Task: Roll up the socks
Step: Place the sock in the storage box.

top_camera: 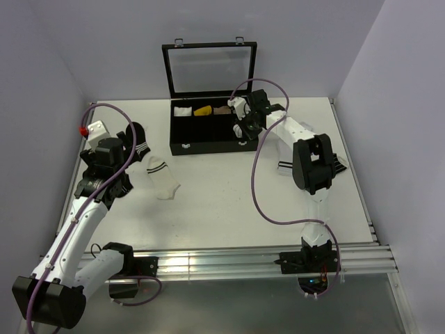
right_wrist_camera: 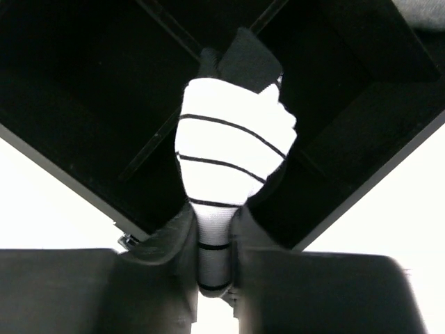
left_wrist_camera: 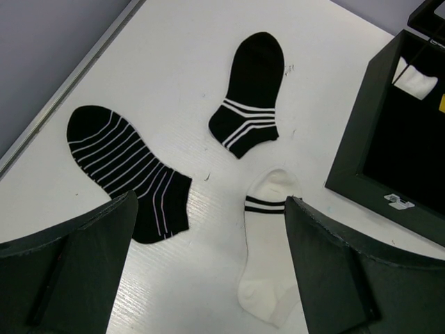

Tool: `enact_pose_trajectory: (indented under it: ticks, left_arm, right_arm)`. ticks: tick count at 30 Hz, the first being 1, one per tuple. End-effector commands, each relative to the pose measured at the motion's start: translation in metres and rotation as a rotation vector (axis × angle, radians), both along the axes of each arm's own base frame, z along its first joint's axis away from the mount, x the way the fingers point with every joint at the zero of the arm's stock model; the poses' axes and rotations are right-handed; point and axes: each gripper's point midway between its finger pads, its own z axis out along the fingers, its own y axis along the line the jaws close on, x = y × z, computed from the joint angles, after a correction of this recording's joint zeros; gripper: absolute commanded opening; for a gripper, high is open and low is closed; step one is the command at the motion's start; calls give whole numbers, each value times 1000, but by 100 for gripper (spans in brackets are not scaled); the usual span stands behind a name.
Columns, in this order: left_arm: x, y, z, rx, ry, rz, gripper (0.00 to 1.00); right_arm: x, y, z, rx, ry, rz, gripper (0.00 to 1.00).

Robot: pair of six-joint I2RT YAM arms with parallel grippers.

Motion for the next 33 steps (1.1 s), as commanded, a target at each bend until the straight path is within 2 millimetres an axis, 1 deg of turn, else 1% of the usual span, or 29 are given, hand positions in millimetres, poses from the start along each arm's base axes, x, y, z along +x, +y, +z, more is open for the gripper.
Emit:
enact_pose_trajectory:
  ticks: [1,2,4,5,8,11,14,18,19,20,21,22,23,24,25,26,27,28,31,33]
  left_arm:
    - [4,-1,10,-8,-42,-10,91]
    - [4,-1,10,-8,-42,-8,91]
    - [4,-1,10,-6,-41,-9,92]
    - [4,-1,10,-6,-41,-10,91]
    - [5,-2,8,-7,-38,-13,91]
    - [6,-1,8,-4,-35,-13,91]
    - [6,-1,7,-2,-31,-12,91]
    - [7,0,5,4,-25,-4,91]
    - [8,1,4,5,-22,-1,91]
    - [8,2,4,7,-22,3,92]
    - [7,3,3,10,-18,9,92]
    - [7,4,4,15,-22,18,92]
    - [7,5,4,16,-24,22,92]
    - [7,6,3,20,-23,23,92]
    - [7,5,4,18,-27,21,92]
    - [8,6,3,20,-25,20,92]
    - [8,6,2,20,-23,20,92]
    - [8,6,2,21,-22,20,92]
    - [9,6,3,25,-23,20,92]
    - [9,5,2,22,-22,16,92]
  right_arm:
    - [-10,3,11,-6,29,18,4]
    - [-11,1,3,-20,47,26,0]
    - [-14,-4,-4,-54,73,23,0]
    - [-16,-7,-12,-78,93,25,0]
    - [-16,-19,-17,-126,113,-1,0]
    - [-16,-30,-15,-145,121,-27,0]
    - [-14,-40,-8,-181,114,-44,0]
    - [-14,-46,-3,-205,102,-63,0]
    - [-8,-44,10,-186,50,-70,0]
    - [-13,-43,9,-174,52,-58,0]
    - [-14,-42,13,-159,39,-50,0]
    - [-12,-40,27,-144,-1,-43,0]
    - [-14,-41,28,-146,1,-38,0]
    - [-12,-38,34,-137,-7,-28,0]
    - [-18,-39,30,-152,30,-16,0]
    - [-19,-40,34,-159,46,-10,0]
    - [-20,-40,34,-170,56,-2,0]
    - [-17,-41,31,-182,67,-4,0]
    - [-23,-45,19,-232,109,4,0]
    - [-27,-42,14,-246,122,22,0]
